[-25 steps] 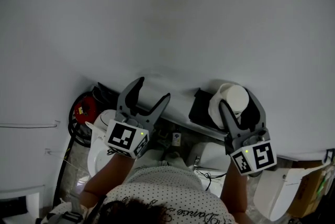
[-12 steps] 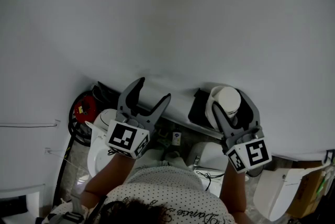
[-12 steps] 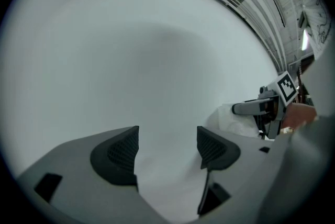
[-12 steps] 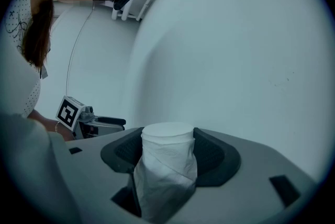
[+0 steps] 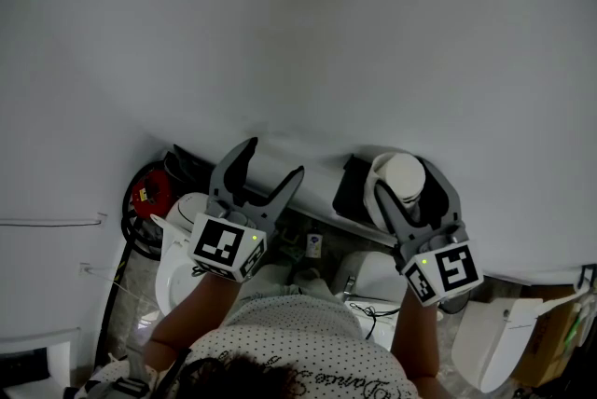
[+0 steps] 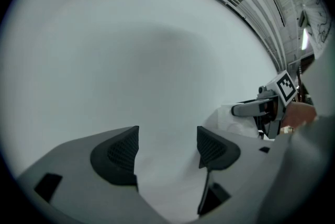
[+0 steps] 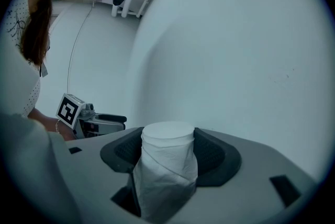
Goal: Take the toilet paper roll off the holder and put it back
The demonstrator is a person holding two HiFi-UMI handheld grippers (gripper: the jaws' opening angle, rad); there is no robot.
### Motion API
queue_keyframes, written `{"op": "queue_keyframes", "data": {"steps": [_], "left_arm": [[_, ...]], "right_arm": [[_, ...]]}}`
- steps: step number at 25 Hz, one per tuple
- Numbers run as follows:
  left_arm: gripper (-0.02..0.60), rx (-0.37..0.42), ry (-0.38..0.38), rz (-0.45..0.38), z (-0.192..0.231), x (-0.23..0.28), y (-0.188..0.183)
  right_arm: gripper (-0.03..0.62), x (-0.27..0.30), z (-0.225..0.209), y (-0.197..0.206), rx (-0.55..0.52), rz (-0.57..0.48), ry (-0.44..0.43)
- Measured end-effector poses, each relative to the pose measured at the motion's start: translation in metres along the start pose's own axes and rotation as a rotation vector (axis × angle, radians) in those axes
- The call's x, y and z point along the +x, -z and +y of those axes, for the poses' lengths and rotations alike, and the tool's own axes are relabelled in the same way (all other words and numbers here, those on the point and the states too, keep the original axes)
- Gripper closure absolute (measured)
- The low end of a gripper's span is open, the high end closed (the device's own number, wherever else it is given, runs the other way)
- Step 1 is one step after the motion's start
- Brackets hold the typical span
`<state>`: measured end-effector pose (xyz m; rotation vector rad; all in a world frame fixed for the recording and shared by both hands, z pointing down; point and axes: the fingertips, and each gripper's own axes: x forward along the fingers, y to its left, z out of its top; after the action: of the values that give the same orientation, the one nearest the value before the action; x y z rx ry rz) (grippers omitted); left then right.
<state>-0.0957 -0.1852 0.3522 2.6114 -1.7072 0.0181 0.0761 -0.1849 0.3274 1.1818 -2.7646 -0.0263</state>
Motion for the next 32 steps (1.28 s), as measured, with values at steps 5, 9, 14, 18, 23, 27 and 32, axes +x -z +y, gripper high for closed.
{"op": "queue_keyframes", "data": {"steps": [5, 9, 14, 18, 23, 27, 32], "left_arm": [[0.250, 0.001, 0.004, 0.003, -0.001, 0.000, 0.001], [0.250, 0.004, 0.013, 0.000, -0.005, 0.002, -0.001], [0.250, 0.007, 0.023, 0.005, -0.007, 0.000, 0.002], [0.250, 0.009, 0.030, 0.007, -0.008, 0.000, 0.002], [0.250, 0.009, 0.037, -0.003, -0.010, 0.000, -0.001], [0.258, 0.004, 0.037, -0.005, -0.010, 0.000, -0.003], [0.279, 0.004, 0.037, -0.008, -0.009, -0.003, 0.000]], "right_arm": [[0.284, -0.003, -0.004, 0.003, 0.006, 0.006, 0.008], [0.281, -0.006, -0.006, 0.006, 0.011, 0.013, 0.012], [0.274, -0.010, -0.005, 0.009, 0.021, 0.012, 0.022], [0.263, -0.012, -0.006, 0.007, 0.025, 0.001, 0.028], [0.256, -0.016, -0.008, 0.001, 0.033, -0.028, 0.036], [0.253, -0.016, -0.010, -0.006, 0.033, -0.057, 0.043], [0.263, -0.019, -0.010, -0.016, 0.024, -0.095, 0.056]]}}
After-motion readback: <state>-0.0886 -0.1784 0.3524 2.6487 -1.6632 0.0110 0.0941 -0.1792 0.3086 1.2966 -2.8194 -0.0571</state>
